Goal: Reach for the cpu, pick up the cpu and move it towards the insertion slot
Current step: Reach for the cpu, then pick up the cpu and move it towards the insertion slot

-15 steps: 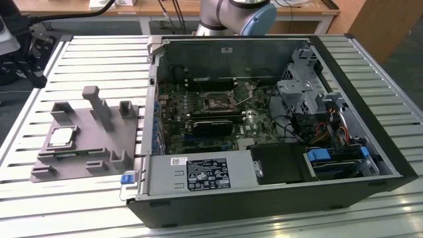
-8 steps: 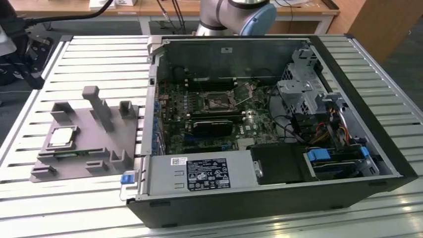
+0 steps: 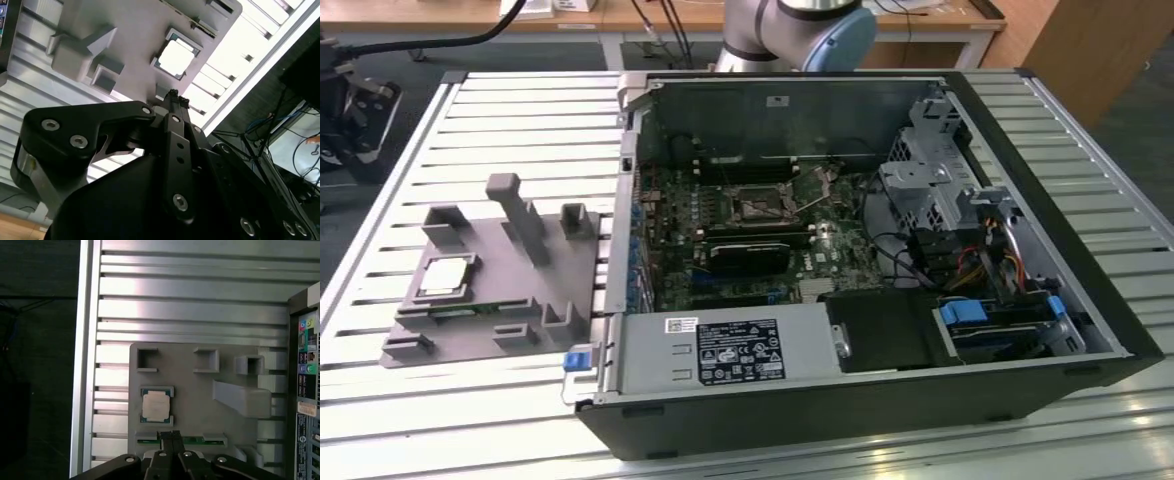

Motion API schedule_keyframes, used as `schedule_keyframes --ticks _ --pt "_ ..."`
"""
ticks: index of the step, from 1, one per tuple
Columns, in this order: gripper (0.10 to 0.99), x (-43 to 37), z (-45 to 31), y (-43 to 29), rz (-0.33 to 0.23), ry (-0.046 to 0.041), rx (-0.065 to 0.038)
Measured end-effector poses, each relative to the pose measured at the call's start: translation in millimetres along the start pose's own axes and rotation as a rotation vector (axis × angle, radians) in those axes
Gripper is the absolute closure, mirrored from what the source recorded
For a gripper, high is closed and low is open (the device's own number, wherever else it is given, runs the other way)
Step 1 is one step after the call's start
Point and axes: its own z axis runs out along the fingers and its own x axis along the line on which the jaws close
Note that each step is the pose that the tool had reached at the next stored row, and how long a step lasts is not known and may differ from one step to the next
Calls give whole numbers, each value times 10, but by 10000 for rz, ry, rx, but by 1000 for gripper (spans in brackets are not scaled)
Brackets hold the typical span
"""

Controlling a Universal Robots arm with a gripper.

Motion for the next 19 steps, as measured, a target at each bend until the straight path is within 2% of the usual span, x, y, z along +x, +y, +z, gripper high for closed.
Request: schedule_keyframes --ticks 2,4,7,8,10,11,13,14,15,16,17,19 --pt "980 36 16 0 0 0 1" --pt "973 40 31 -2 -2 -2 -1" --pt "792 42 61 -7 0 0 0" --pt "792 42 79 -8 0 0 0" --pt "678 43 115 -12 0 1 1" --pt "678 44 134 -13 0 0 1" --pt "561 44 171 -15 -1 0 0" --pt "561 44 188 -16 -1 0 0" --pt "502 44 207 -18 -1 -1 0" --pt "502 45 224 -20 -1 -1 0" --pt "439 45 242 -23 -2 0 0" --pt "439 47 279 -30 -1 0 0"
